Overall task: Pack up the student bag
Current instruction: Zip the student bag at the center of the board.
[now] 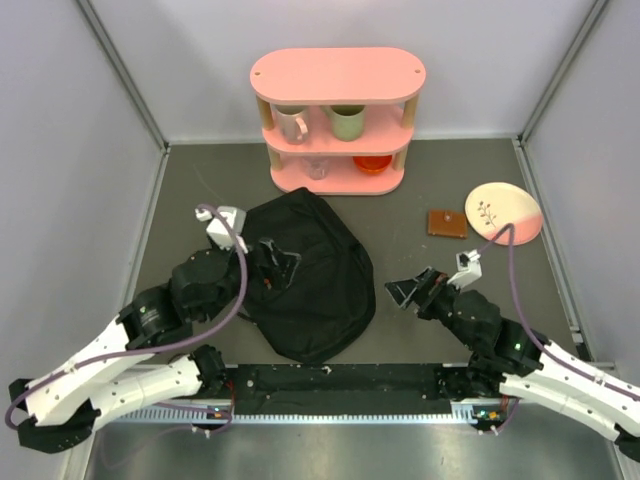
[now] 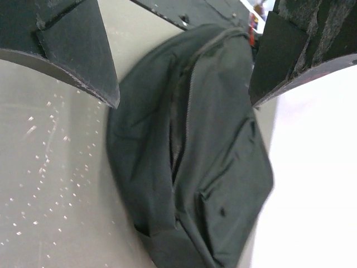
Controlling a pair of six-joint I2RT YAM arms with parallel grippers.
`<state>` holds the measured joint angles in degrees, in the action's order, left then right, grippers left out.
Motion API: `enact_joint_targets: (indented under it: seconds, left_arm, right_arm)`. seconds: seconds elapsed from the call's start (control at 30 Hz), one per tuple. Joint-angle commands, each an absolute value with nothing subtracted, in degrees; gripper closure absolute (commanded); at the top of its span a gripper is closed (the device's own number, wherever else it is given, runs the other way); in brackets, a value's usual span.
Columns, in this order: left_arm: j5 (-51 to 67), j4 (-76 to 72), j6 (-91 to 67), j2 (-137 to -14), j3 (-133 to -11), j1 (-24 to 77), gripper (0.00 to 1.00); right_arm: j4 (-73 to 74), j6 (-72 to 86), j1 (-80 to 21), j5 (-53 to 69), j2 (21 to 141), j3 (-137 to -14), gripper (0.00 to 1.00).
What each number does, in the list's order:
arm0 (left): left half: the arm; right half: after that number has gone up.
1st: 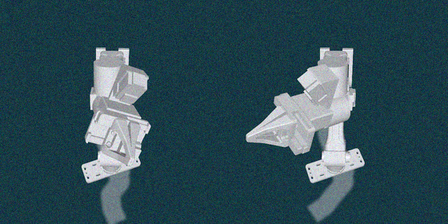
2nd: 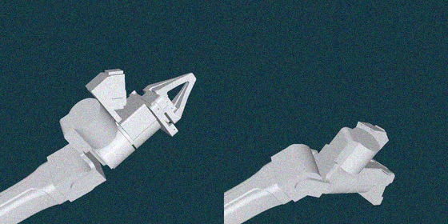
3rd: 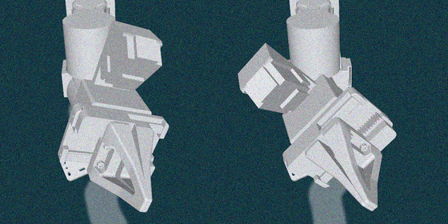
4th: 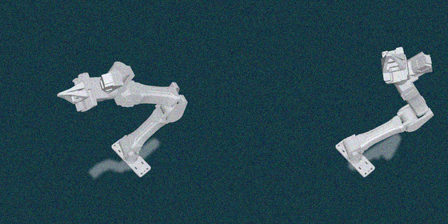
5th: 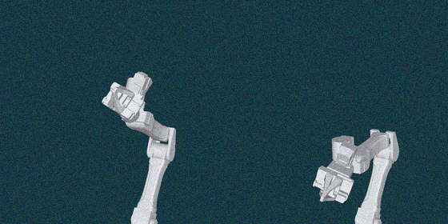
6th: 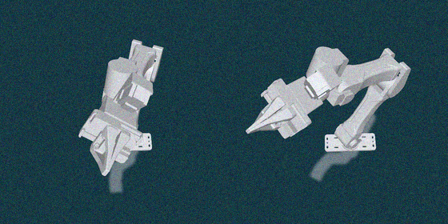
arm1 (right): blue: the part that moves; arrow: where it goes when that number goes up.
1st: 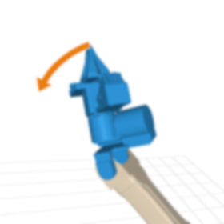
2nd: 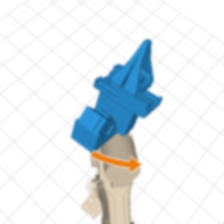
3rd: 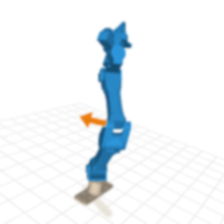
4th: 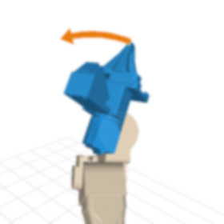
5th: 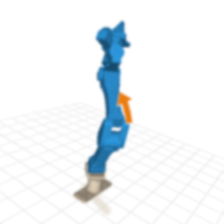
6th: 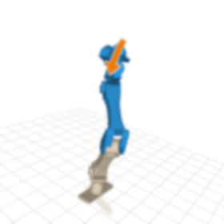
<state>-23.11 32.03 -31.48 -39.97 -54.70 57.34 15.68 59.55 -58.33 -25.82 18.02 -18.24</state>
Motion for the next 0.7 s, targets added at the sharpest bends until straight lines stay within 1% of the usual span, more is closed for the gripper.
enact_joint_targets:
  seconds: [0.0, 0.07, 0.1, 0.2, 0.4, 0.6, 0.67]
  left_arm:
    - [-34.8, 42.8, -36.9, -40.2, -55.8, 55.9, 0.01]
    - [-36.3, 47.0, -39.4, -41.9, -54.2, 54.7, 0.01]
    - [-36.4, 47.5, -41.7, -42.1, -53.4, 54.2, 0.01]
    - [-34.4, 46.7, -43.7, -40.4, -49.0, 51.6, 0.01]
    - [-27.0, 44.0, -45.5, -32.4, -40.3, 43.5, 0.01]
    - [-19.0, 42.5, -44.8, -32.2, -36.0, 36.9, 0.01]
    - [-18.4, 41.9, -44.6, -32.6, -35.0, 35.4, 0.01]
  right_arm:
    - [19.0, 55.6, -57.9, -23.1, 29.8, -26.3, 0.02]
    - [19.2, 55.2, -57.9, -19.0, 34.7, -28.2, 0.02]
    - [19.2, 55.4, -57.9, -17.8, 39.3, -29.6, 0.02]
    - [18.5, 55.5, -57.9, -12.9, 45.8, -31.4, 0.01]
    - [9.8, 54.5, -57.9, -4.5, 51.9, -30.6, 0.01]
    - [4.8, 56.2, -57.7, -1.0, 58.4, -30.0, 0.01]
    - [1.5, 57.6, -56.5, 1.0, 61.2, -29.8, 0.03]
